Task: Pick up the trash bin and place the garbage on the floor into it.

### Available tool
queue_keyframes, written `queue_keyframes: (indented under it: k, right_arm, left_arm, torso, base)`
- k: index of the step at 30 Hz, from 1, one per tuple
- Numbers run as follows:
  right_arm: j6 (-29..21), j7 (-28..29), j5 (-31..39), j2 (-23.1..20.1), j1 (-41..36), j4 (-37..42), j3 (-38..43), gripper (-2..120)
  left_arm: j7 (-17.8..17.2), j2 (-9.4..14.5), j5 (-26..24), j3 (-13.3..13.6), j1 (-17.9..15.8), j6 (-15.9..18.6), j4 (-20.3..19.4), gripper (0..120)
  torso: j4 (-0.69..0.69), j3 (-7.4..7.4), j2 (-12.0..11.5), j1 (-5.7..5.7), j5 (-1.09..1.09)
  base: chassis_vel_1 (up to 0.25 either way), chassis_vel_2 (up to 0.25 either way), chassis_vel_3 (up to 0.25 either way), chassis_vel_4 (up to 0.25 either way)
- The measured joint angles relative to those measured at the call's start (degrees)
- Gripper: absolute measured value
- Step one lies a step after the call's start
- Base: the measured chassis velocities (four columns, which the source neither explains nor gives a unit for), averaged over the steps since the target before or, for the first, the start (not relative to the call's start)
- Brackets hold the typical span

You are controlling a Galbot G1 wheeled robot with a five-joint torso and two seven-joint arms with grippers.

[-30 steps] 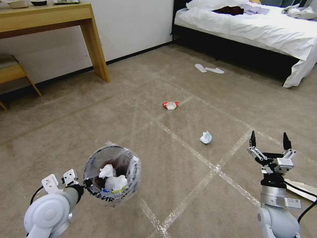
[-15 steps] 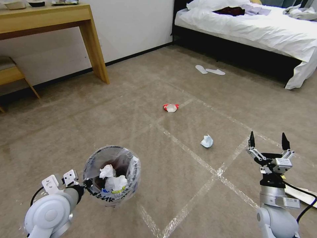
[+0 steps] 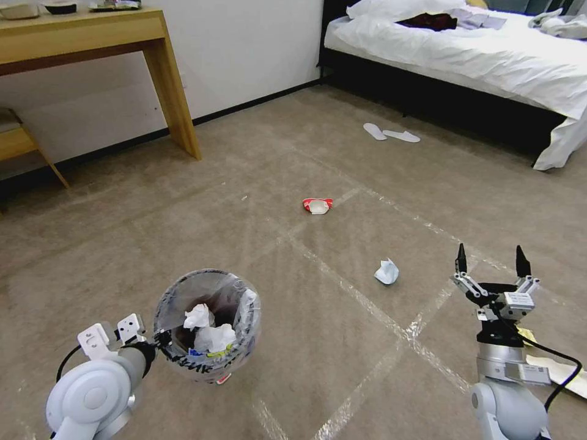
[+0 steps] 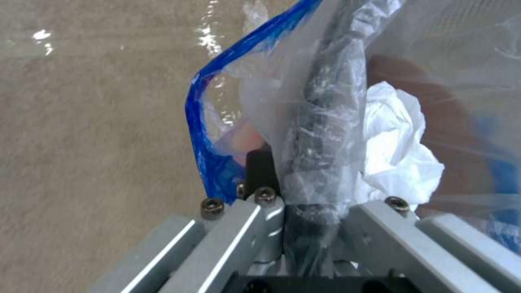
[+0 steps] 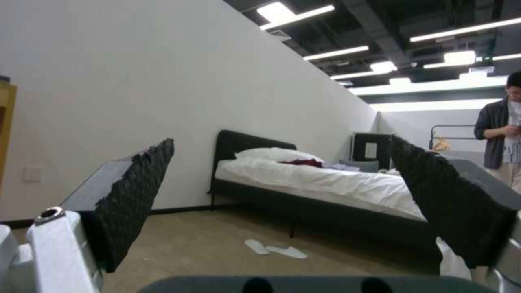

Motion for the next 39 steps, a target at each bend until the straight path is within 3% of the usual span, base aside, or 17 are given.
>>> queue_keyframes:
  k: [39]
  right_arm:
    - [0.59, -0.29, -0.43, 0.41, -0.07, 0.02, -0.27, 100]
  left_arm:
    - [0.02, -0.04, 0.44, -0.22, 0.47, -0.23, -0.38, 1]
  torso:
    - [0.01, 0.00, 0.01, 0.00, 0.01]
  base:
    - [-0.146, 0.145, 0.141, -0.145]
